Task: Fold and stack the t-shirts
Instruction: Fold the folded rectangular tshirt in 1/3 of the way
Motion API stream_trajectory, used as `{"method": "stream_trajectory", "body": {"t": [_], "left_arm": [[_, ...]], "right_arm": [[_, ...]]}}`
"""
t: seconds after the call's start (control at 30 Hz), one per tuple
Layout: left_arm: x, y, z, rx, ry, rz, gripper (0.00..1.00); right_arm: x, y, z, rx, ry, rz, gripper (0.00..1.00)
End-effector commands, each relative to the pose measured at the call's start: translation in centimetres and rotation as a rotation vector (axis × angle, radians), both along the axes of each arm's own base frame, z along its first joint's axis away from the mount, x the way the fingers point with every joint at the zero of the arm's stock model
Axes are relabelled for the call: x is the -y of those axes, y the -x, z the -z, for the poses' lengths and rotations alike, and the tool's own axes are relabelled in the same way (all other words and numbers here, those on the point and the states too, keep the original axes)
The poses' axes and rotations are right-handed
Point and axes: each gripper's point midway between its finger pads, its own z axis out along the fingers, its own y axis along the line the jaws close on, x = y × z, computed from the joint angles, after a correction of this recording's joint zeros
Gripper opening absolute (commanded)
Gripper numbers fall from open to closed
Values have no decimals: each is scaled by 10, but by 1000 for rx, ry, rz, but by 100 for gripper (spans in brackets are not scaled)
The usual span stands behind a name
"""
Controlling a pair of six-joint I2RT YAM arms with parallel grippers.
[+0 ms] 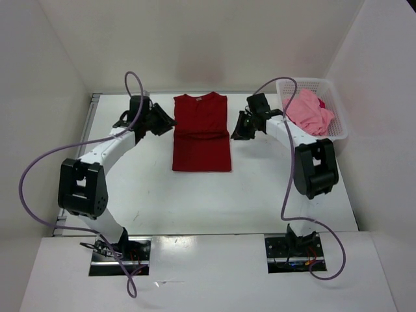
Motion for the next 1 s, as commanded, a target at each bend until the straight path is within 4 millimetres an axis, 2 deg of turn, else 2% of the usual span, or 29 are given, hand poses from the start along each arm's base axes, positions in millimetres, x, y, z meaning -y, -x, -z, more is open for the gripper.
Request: {"method": "stream_trajectory", "body": {"t": [0.0,0.03,0.07,0.1,0.17,0.23,0.27,0.3,0.4,0.43,0.5,0.53,0.57,0.6,0.63,0.67,0.7,0.73,0.8,0.87,0.9,0.97], "left_arm": [[49,36,23,-52,44,128,41],[67,45,28,-51,50,166,41],[70,58,46,-92,51,172,41],[73,62,58,-112,39,175,40],[80,72,81,-165,31,198,40],[76,73,95,-191,2,188,39],[74,76,103,-208,-9,193,39],[66,83,120,-248,-43,168,39],[59,101,140,-301,-64,173,39],[53,117,154,-338,-74,172,38],[53,135,158,-359,-64,181,38],[49,151,162,-382,-63,186,38],[49,159,163,-386,-66,195,38],[46,168,165,-400,-69,195,38],[48,173,156,-375,-65,206,38],[46,190,161,-408,-71,214,38],[43,195,160,-406,-77,207,38],[42,198,149,-377,-69,208,38],[35,211,146,-380,-99,210,41],[27,209,123,-328,-136,201,46],[24,204,105,-271,-141,201,52],[19,205,91,-254,-141,197,54]], "right_arm": [[-5,25,-18,39,-54,-34,21],[-11,33,-11,20,-49,-50,6],[-16,44,-1,-6,-42,-69,1],[-33,54,7,-24,-36,-113,0],[-44,61,27,-56,-17,-138,0],[-49,66,41,-78,-7,-141,0],[-45,69,55,-105,18,-132,0],[-44,72,60,-116,17,-124,0],[-32,87,82,-163,51,-91,0],[-27,98,90,-183,58,-91,0],[-24,114,95,-214,66,-73,0],[-18,128,105,-242,78,-73,0],[-19,137,102,-245,73,-73,0],[-19,159,110,-283,87,-86,0],[-18,168,112,-292,92,-95,0],[-18,174,105,-277,90,-89,0],[-12,188,109,-306,88,-81,0],[-17,198,107,-304,87,-101,0],[-22,208,91,-285,55,-119,0],[-21,212,80,-283,43,-125,4],[-24,208,64,-242,22,-127,7],[-24,203,45,-205,-7,-121,19]]}}
